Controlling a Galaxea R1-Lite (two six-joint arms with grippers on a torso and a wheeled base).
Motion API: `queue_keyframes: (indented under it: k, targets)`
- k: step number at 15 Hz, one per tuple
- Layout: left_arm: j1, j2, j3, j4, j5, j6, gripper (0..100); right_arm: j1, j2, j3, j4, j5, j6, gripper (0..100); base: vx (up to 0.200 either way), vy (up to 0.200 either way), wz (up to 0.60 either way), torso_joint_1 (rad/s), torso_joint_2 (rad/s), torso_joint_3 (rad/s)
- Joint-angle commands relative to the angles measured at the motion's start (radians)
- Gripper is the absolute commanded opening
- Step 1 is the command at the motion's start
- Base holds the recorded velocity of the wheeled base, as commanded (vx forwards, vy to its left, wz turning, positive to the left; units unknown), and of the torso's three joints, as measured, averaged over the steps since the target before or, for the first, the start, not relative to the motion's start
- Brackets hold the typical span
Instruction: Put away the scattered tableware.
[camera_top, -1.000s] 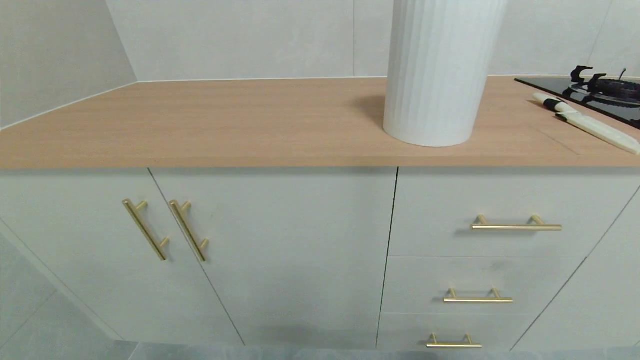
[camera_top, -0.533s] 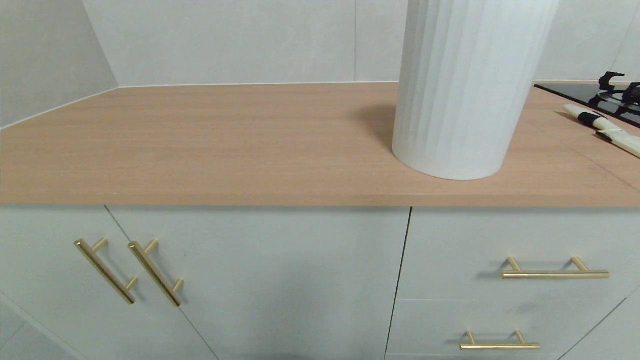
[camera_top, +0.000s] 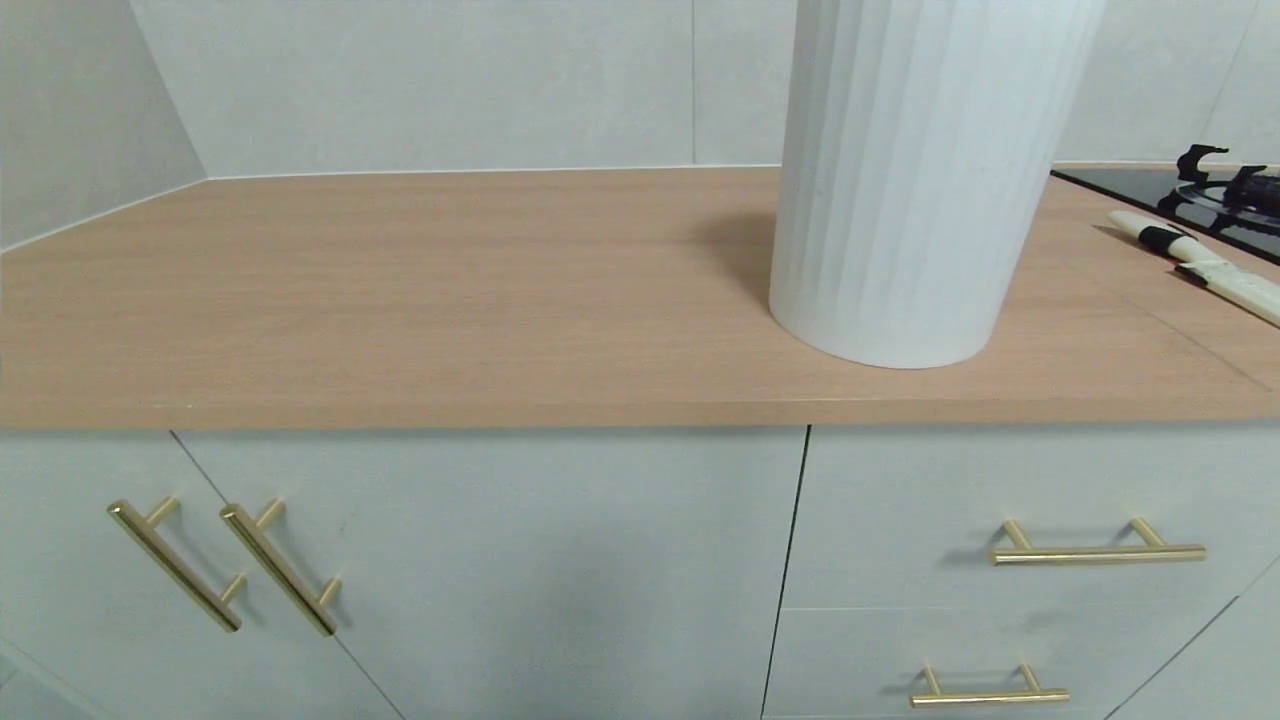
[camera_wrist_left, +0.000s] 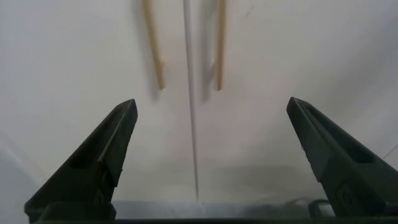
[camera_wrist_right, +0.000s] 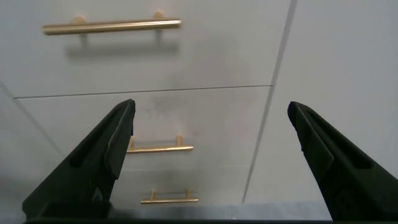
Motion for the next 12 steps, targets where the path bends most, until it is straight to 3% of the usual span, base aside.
queue_keyframes:
  k: [1,5,11,12]
  targets:
    - [0.001,0.000,0.000,0.000,0.000,0.000,100,0.001,0.001,0.000,0.000,0.000,0.000,100,0.000,0.000,0.00,0.000,0.00,0.000]
    - [0.001,0.000,0.000,0.000,0.000,0.001,100,0.001,0.001,0.000,0.000,0.000,0.001,100,0.000,0.000,0.00,0.000,0.00,0.000]
    - [0.001,0.000,0.000,0.000,0.000,0.001,100,0.001,0.001,0.000,0.000,0.000,0.001,100,0.000,-0.200,0.00,0.004,0.00,0.000]
    - [0.001,0.000,0.000,0.000,0.000,0.000,100,0.001,0.001,0.000,0.000,0.000,0.001,100,0.000,0.000,0.00,0.000,0.00,0.000]
